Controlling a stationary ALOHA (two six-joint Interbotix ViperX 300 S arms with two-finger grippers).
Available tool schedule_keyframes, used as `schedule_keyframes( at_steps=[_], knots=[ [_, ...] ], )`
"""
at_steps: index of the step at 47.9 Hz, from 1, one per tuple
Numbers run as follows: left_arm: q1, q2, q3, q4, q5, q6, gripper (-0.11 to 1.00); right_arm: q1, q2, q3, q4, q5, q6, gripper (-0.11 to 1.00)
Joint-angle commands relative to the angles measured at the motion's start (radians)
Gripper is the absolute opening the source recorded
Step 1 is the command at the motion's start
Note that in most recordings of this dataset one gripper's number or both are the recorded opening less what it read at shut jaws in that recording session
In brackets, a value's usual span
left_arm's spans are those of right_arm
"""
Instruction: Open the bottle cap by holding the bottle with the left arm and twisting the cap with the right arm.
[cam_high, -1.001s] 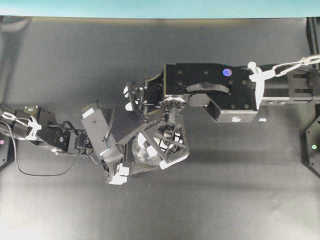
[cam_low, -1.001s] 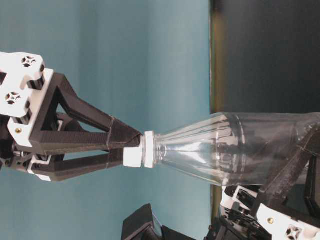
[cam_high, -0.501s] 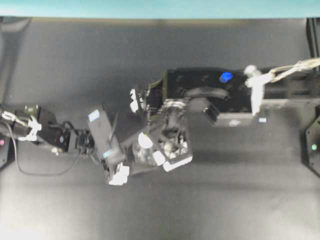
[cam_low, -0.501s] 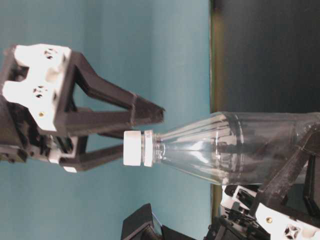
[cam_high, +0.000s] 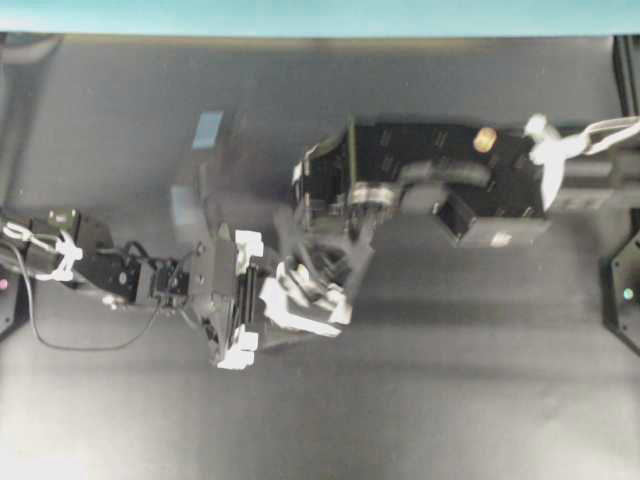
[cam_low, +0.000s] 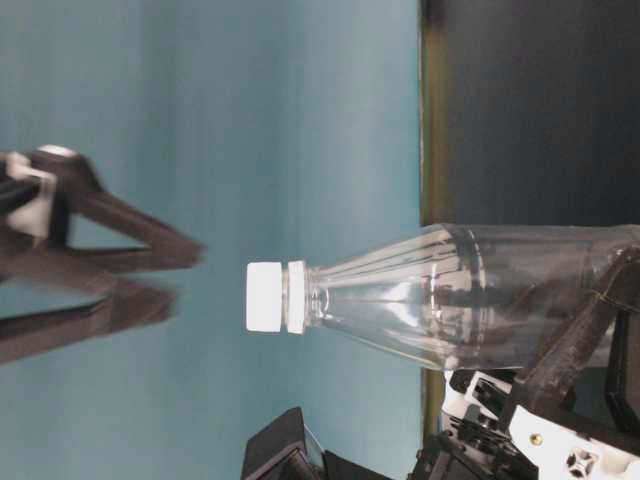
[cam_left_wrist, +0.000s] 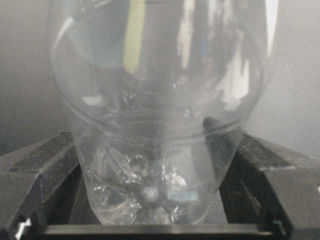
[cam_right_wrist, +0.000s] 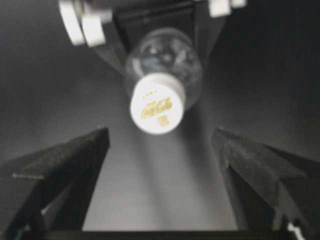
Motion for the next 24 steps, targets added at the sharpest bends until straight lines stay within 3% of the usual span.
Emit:
schedule_keyframes(
  at_steps=[1, 4, 14, 24],
  knots=[
    [-0.005, -0.003, -0.005, 0.003, 0.003, -0.011, 0.81, 0.032, 0.009, -0.064, 0.000, 0.026, 0.126, 0.79],
    [-0.005, -0.003, -0.005, 0.003, 0.003, -0.011, 0.81, 0.038, 0.029, -0.091, 0.000, 0.031, 0.207, 0.79],
    [-0.003, -0.003, 0.000, 0.003, 0.003, -0.009, 0.81, 0.041, 0.071, -0.097, 0.000, 0.044, 0.356, 0.78],
    [-0.003, -0.005, 0.003, 0.003, 0.003, -0.006, 0.81, 0.040, 0.094, -0.072, 0.000, 0.049, 0.360, 0.78]
  ],
)
